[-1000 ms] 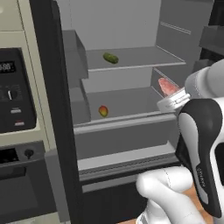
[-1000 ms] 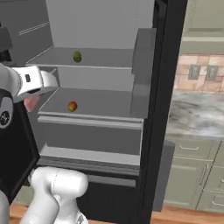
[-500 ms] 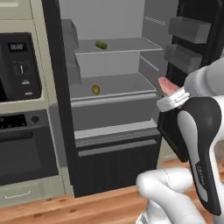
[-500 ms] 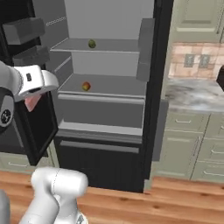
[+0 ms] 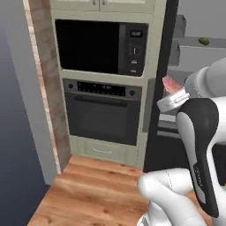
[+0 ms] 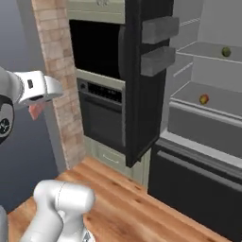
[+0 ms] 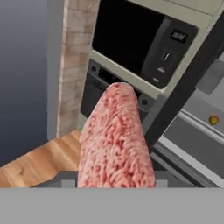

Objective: Open the fridge, remove the mango, cucumber, and steak, and place them on any counter.

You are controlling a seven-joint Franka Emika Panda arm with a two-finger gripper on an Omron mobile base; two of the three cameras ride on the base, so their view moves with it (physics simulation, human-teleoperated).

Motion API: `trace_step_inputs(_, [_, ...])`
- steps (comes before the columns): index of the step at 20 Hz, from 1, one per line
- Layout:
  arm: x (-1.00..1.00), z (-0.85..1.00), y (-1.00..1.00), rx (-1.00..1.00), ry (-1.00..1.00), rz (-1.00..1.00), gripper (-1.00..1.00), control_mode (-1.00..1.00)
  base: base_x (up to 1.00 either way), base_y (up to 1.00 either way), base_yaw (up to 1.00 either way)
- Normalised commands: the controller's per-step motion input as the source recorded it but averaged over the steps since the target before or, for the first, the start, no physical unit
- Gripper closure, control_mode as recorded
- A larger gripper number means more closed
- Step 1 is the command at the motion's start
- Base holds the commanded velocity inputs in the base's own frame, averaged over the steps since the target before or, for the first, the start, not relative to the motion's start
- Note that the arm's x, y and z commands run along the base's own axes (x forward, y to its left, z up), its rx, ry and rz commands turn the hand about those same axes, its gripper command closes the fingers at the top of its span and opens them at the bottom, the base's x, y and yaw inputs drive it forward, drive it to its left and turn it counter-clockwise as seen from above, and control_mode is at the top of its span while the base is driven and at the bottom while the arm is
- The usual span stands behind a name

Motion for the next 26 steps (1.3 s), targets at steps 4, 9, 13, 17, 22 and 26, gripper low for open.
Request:
trace_step_inputs(4, [0.00,0.00,0.00,0.00,0.00,0.00,1.00,1.00,-0.33,0.63,0.92])
trace_step_inputs(9, [0.00,0.00,0.00,0.00,0.00,0.00,1.00,1.00,-0.14,0.75,0.87])
trace_step_inputs(13, [0.00,0.00,0.00,0.00,0.00,0.00,1.00,1.00,-0.10,0.50,0.81])
trace_step_inputs(17, [0.00,0.00,0.00,0.00,0.00,0.00,1.00,1.00,0.00,0.39,0.67])
trace_step_inputs(22, [0.00,0.00,0.00,0.00,0.00,0.00,1.00,1.00,0.01,0.22,0.36])
trace_step_inputs(26, [0.00,0.00,0.00,0.00,0.00,0.00,1.00,1.00,0.00,0.40,0.28])
